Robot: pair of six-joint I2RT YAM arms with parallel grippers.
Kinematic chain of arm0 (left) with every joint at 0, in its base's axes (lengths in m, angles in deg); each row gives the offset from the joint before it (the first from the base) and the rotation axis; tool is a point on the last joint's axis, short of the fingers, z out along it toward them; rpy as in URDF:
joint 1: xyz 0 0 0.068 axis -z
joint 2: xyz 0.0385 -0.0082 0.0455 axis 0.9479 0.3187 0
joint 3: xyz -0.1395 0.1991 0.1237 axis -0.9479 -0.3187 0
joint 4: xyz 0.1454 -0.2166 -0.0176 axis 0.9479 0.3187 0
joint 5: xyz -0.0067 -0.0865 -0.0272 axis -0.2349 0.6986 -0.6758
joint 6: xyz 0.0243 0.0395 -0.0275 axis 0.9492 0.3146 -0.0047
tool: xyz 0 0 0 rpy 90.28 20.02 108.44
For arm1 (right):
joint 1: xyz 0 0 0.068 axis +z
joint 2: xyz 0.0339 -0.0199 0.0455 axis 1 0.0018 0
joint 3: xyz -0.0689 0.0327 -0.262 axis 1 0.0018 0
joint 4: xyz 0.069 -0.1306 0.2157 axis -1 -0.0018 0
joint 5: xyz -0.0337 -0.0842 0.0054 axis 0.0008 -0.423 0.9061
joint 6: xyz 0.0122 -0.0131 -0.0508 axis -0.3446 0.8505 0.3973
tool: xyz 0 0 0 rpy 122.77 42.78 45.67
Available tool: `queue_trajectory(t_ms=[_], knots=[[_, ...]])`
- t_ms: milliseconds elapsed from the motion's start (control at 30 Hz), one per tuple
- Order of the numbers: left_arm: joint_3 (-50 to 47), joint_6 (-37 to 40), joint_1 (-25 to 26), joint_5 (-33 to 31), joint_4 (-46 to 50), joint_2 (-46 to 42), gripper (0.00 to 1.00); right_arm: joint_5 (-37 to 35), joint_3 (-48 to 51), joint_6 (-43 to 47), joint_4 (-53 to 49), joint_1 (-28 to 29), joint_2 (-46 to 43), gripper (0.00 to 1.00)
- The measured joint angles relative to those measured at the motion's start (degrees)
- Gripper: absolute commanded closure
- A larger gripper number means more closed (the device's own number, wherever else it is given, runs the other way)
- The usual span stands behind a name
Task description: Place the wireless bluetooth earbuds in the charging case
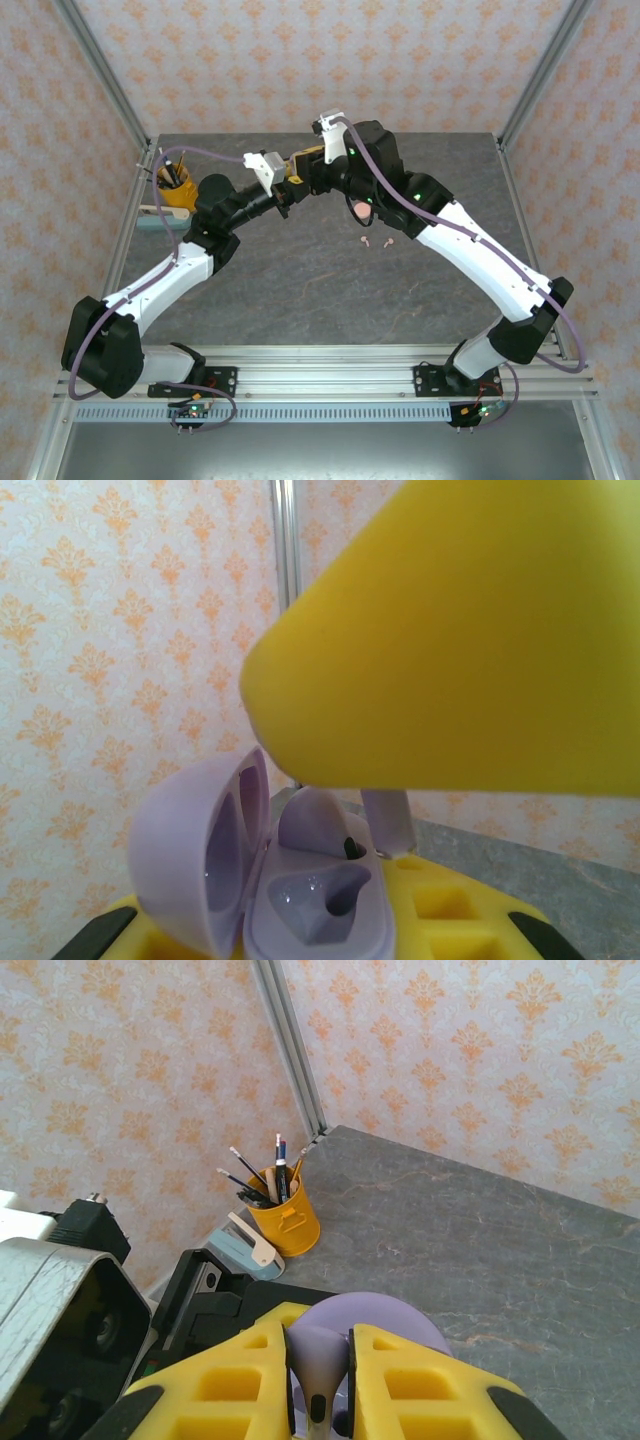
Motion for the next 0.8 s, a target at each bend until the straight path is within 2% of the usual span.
queue_trajectory(t_ms=[600,800], knots=[[0.0,-0.2,0.0,-0.04,0.15,-1.2,1.0,-1.05,0.04,0.04,0.57,0.0,0.72,0.82],[0.0,-0.2,0.0,-0.04,0.55,-1.2,1.0,0.98,0.04,1.38,0.35,-0.24,0.87,0.82]])
